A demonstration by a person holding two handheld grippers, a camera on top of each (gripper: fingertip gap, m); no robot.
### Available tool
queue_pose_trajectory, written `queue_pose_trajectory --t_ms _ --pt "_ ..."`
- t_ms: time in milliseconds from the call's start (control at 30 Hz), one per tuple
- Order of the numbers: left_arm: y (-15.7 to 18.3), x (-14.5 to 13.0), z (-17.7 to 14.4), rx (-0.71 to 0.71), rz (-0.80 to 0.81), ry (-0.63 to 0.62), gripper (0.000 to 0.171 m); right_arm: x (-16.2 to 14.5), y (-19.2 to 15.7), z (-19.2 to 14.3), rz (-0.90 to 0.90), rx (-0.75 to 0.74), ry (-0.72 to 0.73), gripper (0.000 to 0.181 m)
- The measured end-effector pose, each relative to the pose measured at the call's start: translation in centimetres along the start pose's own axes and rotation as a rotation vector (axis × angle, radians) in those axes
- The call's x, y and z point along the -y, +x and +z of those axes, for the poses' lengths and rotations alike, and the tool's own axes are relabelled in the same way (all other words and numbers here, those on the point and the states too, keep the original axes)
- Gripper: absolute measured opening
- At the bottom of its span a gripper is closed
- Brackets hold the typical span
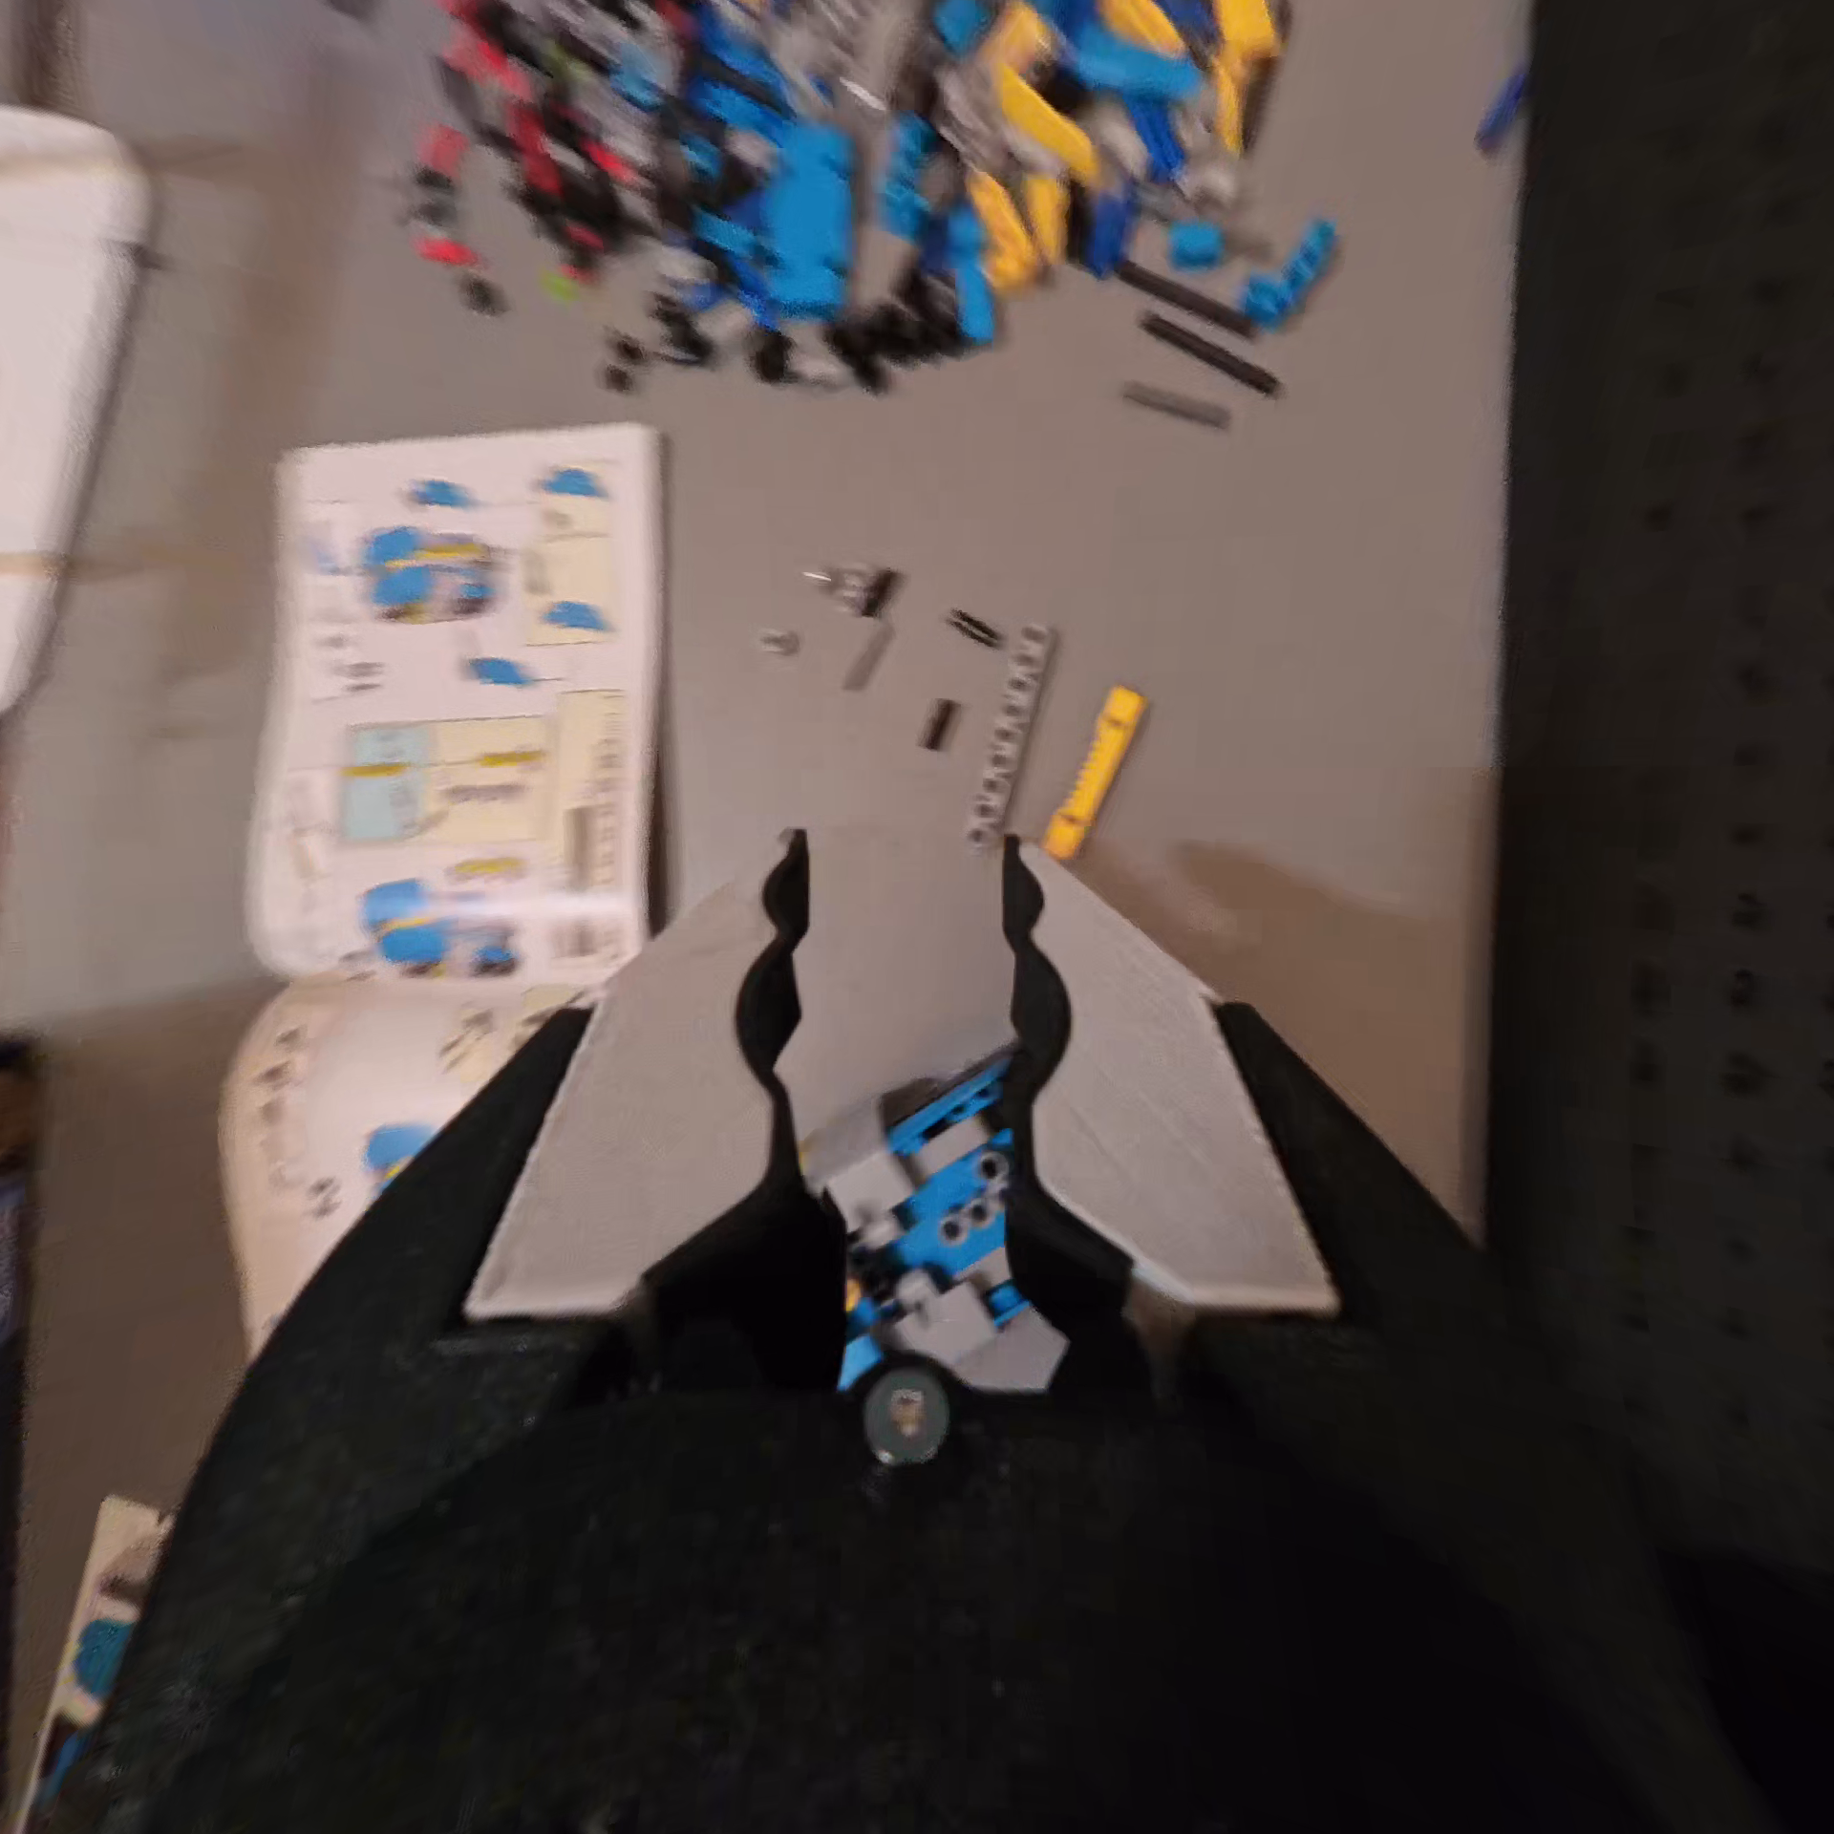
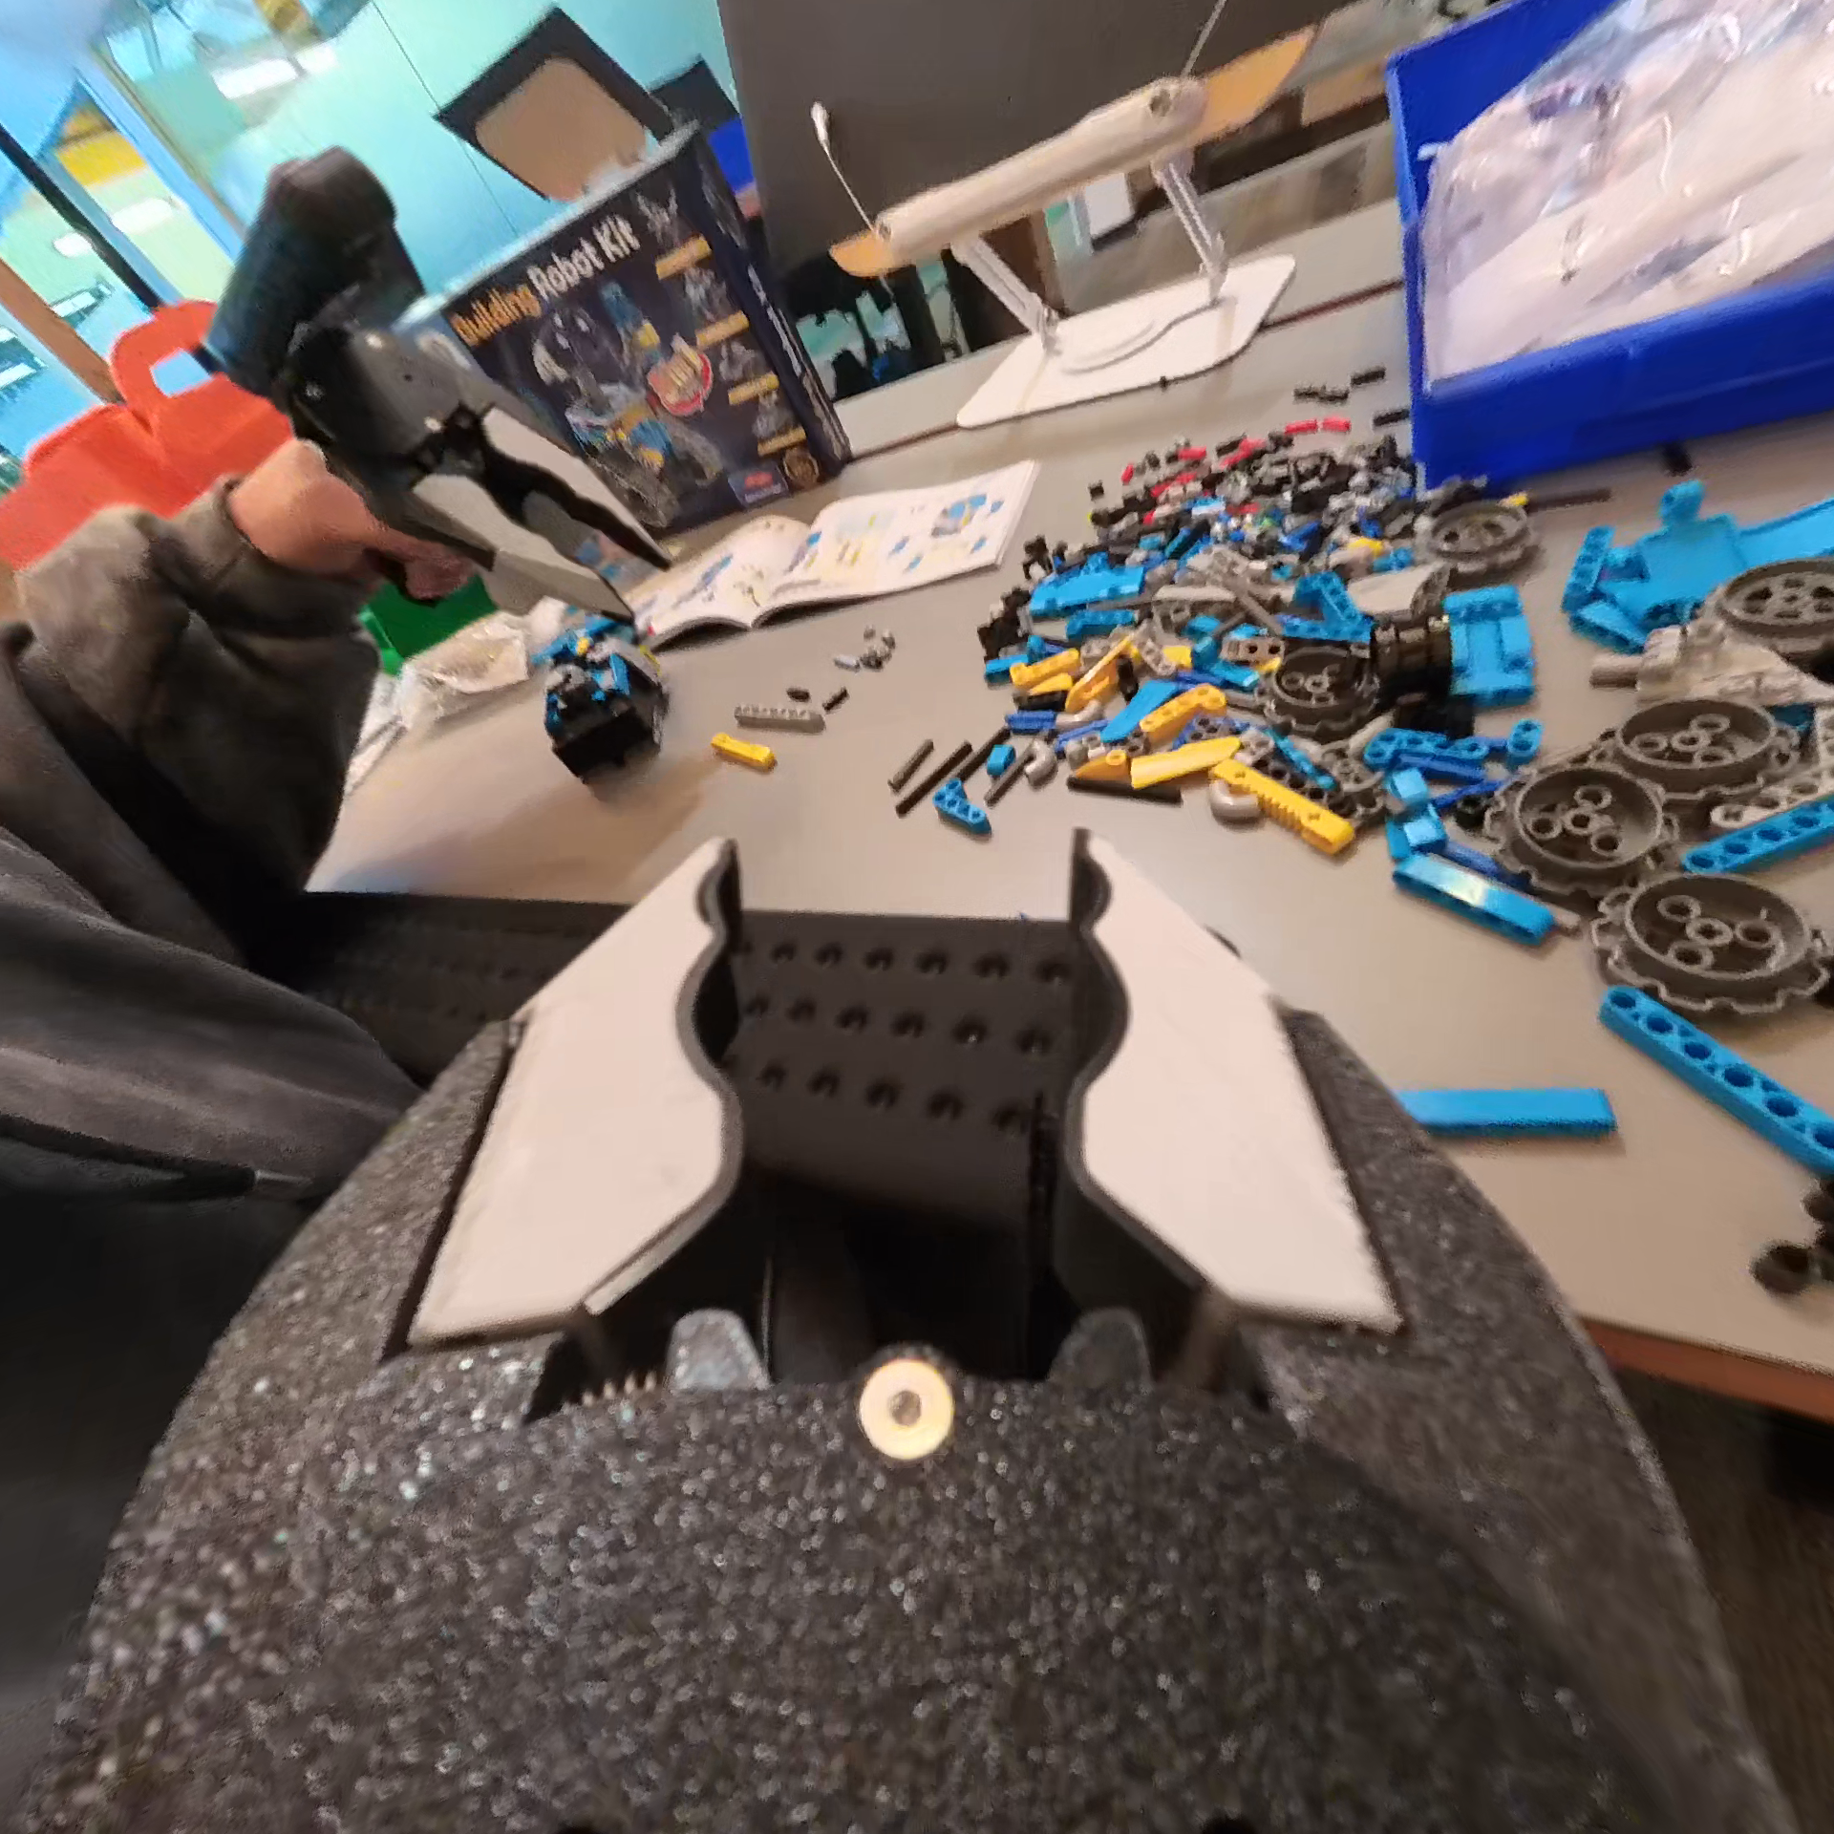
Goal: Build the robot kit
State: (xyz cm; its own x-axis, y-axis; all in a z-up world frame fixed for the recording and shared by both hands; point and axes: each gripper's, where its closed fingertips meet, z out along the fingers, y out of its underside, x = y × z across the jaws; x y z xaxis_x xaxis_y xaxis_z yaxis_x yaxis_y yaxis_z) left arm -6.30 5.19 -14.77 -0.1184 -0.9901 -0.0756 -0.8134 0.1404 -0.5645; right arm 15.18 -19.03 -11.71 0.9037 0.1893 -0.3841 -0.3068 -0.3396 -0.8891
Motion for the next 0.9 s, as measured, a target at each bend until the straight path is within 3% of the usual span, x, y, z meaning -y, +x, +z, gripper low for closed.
queue_pose_trajectory --t_ms 67,133,233,333,433,600,733,900 --pt "-3.5 -0.3 -2.5 0.136 -0.070 0.139 0.050 0.5 0.1 0.7 -0.021 0.015 0.041 0.080" --pt "-7.6 -2.0 -4.7 0.302 -0.151 0.234 0.058 0.5 -0.3 2.0 -0.091 0.045 0.043 0.080" --pt "-12.1 -5.2 -6.3 0.438 -0.280 0.345 0.059 -0.9 -1.4 4.0 -0.190 0.082 -0.094 0.083" --pt "-14.8 -8.1 -6.2 0.508 -0.423 0.425 0.072 -0.9 -3.0 6.3 -0.273 0.127 -0.240 0.076" --pt "-15.8 -10.0 -6.3 0.560 -0.468 0.497 0.070 0.6 -5.2 9.0 -0.365 0.192 -0.332 0.063" --pt "-16.1 -11.7 -7.5 0.653 -0.453 0.556 0.070 5.1 -5.7 16.0 -0.440 0.184 -0.447 0.051" --pt "-16.4 -13.0 -8.0 0.699 -0.512 0.609 0.061 9.8 -5.7 23.2 -0.461 0.154 -0.376 0.047" --pt "-16.2 -13.2 -7.4 0.694 -0.491 0.596 0.061 9.0 -4.9 30.7 -0.352 0.197 -0.274 0.044"
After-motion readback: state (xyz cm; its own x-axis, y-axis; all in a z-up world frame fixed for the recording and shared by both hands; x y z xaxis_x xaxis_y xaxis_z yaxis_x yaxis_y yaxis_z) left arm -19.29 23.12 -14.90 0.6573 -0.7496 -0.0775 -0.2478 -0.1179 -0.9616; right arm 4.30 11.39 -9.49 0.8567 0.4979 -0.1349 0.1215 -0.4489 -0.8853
